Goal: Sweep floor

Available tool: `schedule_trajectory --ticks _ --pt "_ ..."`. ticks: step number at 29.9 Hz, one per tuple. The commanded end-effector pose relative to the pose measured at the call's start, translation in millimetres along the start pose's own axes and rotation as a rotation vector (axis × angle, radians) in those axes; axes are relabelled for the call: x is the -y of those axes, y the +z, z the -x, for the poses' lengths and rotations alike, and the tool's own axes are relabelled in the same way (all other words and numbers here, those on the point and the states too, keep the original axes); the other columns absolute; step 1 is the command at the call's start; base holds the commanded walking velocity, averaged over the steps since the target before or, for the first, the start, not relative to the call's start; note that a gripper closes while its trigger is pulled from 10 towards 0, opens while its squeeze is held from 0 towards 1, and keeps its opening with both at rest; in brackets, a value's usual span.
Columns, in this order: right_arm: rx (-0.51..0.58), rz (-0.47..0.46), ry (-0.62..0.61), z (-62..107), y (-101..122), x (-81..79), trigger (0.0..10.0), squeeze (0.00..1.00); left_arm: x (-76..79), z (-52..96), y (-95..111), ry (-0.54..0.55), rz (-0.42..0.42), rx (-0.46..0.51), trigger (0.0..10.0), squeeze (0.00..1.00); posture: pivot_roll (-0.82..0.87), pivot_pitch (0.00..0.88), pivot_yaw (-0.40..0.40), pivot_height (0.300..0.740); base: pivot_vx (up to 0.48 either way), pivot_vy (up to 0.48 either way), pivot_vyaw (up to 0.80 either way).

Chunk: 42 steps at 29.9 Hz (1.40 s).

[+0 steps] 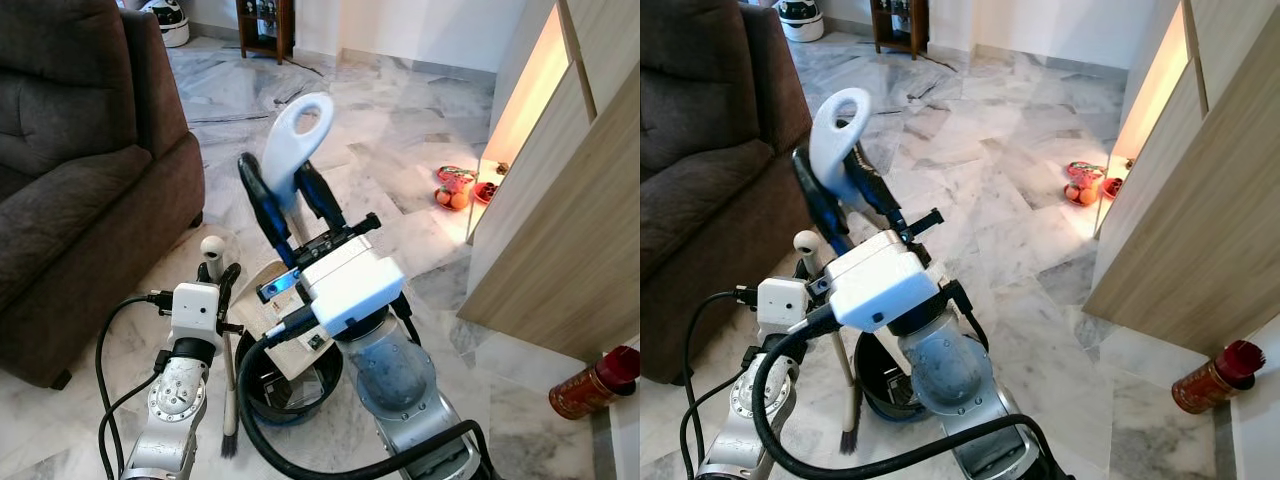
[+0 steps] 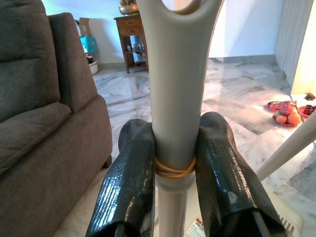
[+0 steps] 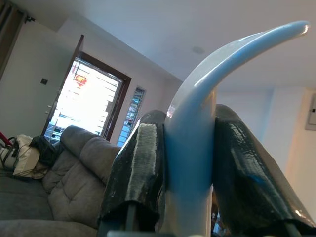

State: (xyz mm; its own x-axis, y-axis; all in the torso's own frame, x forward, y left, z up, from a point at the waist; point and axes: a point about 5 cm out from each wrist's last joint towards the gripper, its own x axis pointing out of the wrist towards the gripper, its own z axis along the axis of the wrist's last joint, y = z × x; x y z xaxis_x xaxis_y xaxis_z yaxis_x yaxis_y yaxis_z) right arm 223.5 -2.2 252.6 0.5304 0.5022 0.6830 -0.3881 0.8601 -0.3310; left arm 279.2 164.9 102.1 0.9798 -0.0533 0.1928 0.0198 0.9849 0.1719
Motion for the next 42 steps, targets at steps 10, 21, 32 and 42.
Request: schedule_trajectory --ticks 10,21,32,42 --pt "0.172 0.047 0.006 -4.1 29.2 -4.5 10.0 0.0 1.8 -3.1 10.8 -0.017 -0.022 0.065 10.0 0.0 0.03 0.102 -0.03 0.74 0.0 0.0 0.0" --pt "0.169 0.053 0.019 -4.1 27.6 -7.0 10.0 0.0 2.2 -3.3 10.9 -0.019 -0.022 0.066 10.0 0.0 0.04 0.098 -0.031 0.74 0.0 0.0 0.0" --pt "0.184 0.102 0.045 -4.0 27.9 -8.4 10.0 0.0 2.8 -3.8 11.1 -0.019 -0.021 0.067 10.0 0.0 0.04 0.097 -0.032 0.74 0.0 0.0 0.0" --pt "0.164 0.112 0.046 -3.3 23.6 -8.0 10.0 0.0 3.4 -3.8 10.7 -0.021 -0.021 0.065 10.0 0.0 0.04 0.097 -0.033 0.74 0.0 0.0 0.0"
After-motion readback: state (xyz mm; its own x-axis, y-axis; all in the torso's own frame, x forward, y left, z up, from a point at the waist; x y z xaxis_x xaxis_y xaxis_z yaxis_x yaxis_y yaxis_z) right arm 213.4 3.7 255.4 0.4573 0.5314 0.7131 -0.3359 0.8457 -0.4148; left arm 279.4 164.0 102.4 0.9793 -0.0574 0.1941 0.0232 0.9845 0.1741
